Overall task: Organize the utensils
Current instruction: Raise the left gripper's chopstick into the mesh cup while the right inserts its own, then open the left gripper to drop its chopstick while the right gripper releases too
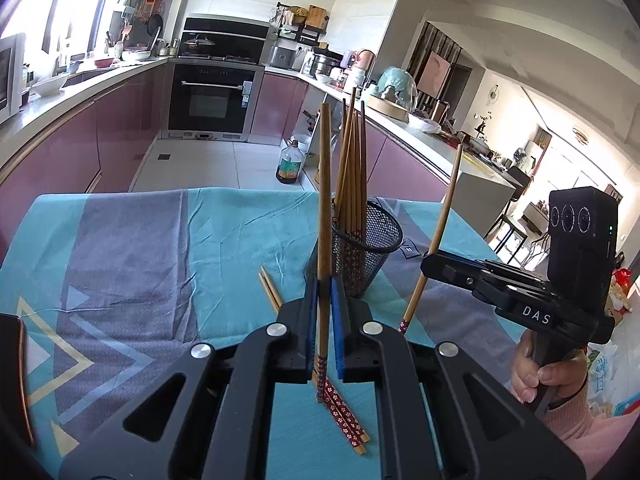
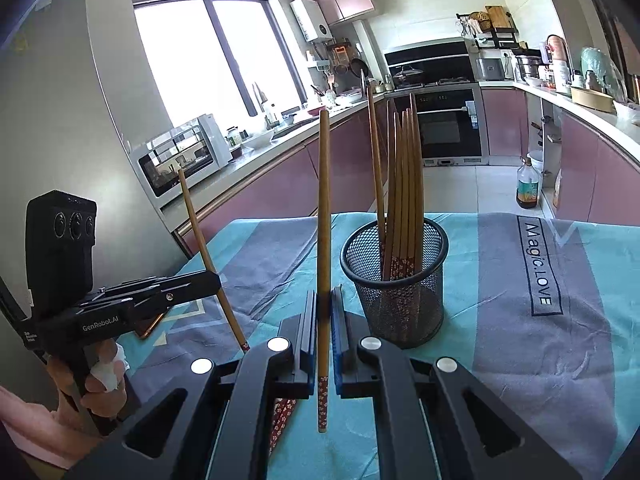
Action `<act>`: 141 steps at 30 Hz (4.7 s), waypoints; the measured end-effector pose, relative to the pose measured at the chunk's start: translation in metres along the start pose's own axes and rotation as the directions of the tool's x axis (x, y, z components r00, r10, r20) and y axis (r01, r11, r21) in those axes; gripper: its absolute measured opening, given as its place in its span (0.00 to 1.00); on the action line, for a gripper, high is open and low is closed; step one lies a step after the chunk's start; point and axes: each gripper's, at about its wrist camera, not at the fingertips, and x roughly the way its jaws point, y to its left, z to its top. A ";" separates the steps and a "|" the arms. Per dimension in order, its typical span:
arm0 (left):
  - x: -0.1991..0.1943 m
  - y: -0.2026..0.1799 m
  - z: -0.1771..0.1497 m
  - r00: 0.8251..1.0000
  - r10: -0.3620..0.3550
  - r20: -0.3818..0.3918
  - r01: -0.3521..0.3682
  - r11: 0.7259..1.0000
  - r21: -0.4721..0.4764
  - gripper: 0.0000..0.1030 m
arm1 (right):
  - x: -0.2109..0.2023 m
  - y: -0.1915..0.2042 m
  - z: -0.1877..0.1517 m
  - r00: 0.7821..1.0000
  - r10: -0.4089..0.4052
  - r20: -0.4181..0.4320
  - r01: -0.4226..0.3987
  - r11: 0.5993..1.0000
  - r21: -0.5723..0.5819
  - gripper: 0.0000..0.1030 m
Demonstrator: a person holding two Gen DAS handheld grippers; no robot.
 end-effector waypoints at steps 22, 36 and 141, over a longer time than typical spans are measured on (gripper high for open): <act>0.002 -0.009 0.018 0.999 -0.038 0.039 0.037 0.999 0.017 0.07 | -0.022 -0.004 0.022 0.996 -0.020 0.082 0.022 1.000 -0.023 0.05; -0.002 -0.019 0.034 0.995 -0.055 0.084 0.050 0.997 0.059 0.07 | -0.029 -0.002 0.033 0.992 -0.028 0.122 0.034 0.998 -0.045 0.05; 0.078 -0.032 0.086 0.996 0.016 -0.084 -0.004 0.991 0.136 0.07 | 0.061 -0.036 0.069 0.987 -0.159 -0.017 0.158 0.987 -0.025 0.07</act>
